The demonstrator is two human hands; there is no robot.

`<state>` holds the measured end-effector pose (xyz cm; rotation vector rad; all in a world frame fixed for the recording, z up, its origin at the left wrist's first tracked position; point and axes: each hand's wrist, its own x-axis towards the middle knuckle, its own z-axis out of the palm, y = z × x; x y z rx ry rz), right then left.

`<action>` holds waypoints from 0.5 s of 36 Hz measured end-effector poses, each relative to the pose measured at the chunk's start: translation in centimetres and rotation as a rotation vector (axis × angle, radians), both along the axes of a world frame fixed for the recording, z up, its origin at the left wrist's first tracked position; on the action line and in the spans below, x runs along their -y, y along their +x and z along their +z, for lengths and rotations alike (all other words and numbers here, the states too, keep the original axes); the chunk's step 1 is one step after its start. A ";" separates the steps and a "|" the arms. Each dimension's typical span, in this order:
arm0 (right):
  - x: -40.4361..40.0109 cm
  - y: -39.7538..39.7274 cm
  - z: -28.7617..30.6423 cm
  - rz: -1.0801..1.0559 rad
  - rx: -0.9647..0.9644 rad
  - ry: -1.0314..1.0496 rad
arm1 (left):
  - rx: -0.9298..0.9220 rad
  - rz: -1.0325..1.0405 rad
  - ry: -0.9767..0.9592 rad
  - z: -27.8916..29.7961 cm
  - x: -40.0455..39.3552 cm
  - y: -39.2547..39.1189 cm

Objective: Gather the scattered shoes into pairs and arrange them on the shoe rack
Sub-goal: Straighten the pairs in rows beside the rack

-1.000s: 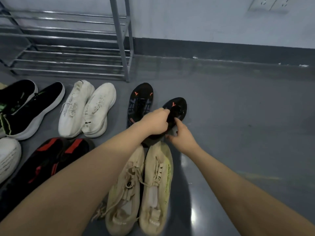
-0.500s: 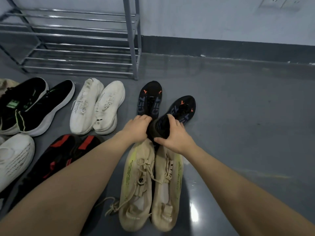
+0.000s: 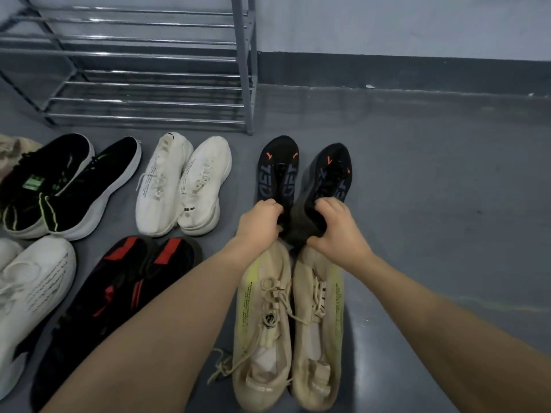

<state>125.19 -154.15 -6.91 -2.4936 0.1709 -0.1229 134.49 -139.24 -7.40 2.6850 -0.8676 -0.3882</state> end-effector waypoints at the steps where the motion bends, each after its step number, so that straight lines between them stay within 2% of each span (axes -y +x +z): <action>1: 0.4 0.0 0.2 0.006 0.031 -0.017 | 0.005 -0.004 -0.015 0.2 -0.1 0.1; 4: 0.3 0.4 1.1 0.007 0.042 -0.015 | 0.048 -0.018 -0.019 0.7 -0.5 0.5; 11: -0.3 2.4 -0.4 -0.049 -0.181 0.015 | 0.168 -0.009 0.055 1.2 -1.2 -0.1; 18: -0.3 1.8 -1.4 -0.128 -0.139 -0.116 | 0.180 0.041 0.055 0.7 0.2 -1.6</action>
